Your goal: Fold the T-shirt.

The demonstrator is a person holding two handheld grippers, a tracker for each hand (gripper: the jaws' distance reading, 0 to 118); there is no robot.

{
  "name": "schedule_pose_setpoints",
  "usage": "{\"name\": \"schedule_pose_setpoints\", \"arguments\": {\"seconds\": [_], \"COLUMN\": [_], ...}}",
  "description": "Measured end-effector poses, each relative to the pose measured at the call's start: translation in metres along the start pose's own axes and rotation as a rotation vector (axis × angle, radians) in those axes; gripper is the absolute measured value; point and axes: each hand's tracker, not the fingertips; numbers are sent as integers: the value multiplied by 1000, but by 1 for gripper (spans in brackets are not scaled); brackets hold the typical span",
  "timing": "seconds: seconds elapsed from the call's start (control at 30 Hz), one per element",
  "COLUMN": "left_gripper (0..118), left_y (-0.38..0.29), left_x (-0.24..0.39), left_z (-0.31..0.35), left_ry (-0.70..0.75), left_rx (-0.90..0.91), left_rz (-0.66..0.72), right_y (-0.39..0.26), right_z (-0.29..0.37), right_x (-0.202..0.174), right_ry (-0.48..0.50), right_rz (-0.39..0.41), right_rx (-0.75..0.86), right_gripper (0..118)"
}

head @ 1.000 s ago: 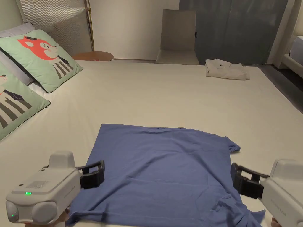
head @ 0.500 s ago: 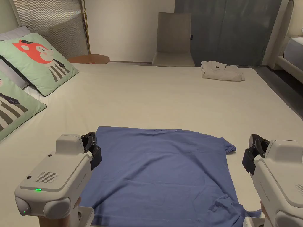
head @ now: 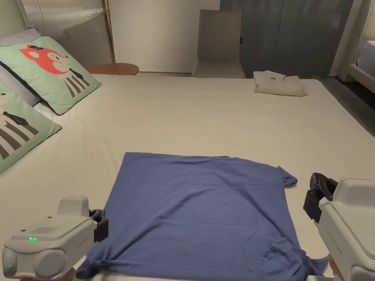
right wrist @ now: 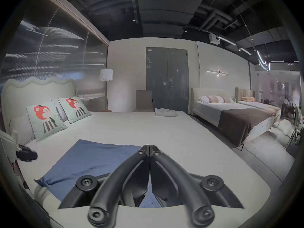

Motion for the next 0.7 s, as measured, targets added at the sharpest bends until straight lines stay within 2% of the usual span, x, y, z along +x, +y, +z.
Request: {"name": "schedule_pose_setpoints", "arguments": {"seconds": [0.03,0.07,0.1,0.13,0.17,0.23,0.3,0.33,0.37,0.43,0.47,0.5,0.57,0.7], "left_gripper": [30,64,84,97,101,101,97,89,72,45,22,6,3,3], "left_y": [-7,-14,-21,-29,-34,-44,-53,-57,-62,-69,-73,-76,-79,-71], "left_x": [-5,-9,-14,-17,-18,-23,-25,-25,-28,-27,-26,-21,-19,-13], "left_z": [-2,-5,-7,-8,-8,-11,-16,-18,-22,-28,-33,-33,-35,-30], "left_ry": [1,3,4,9,11,37,55,50,44,30,28,26,-23,4], "left_rx": [-42,-78,-98,-101,-109,-134,-156,-168,-176,-196,-207,-220,-222,-183], "left_rz": [8,12,22,29,28,16,4,5,6,-6,-12,-22,-13,-25], "right_y": [-1,-2,-4,-6,-7,-13,-15,-12,-13,-15,-17,-18,-20,-31], "right_z": [-1,0,0,0,-1,-4,-5,-3,-2,-1,-1,-1,0,0], "right_x": [0,-4,-5,-6,-6,-5,-6,-10,-11,-11,-11,-10,-8,-2], "right_ry": [5,8,7,6,9,14,17,21,21,22,26,24,20,3], "right_rz": [-5,-1,3,6,5,1,4,7,7,7,8,8,5,0], "right_rx": [-6,-9,-14,-19,-25,-37,-48,-53,-57,-65,-70,-76,-90,-143], "right_gripper": [1,0,0,0,0,0,1,0,0,1,0,0,1,1]}}
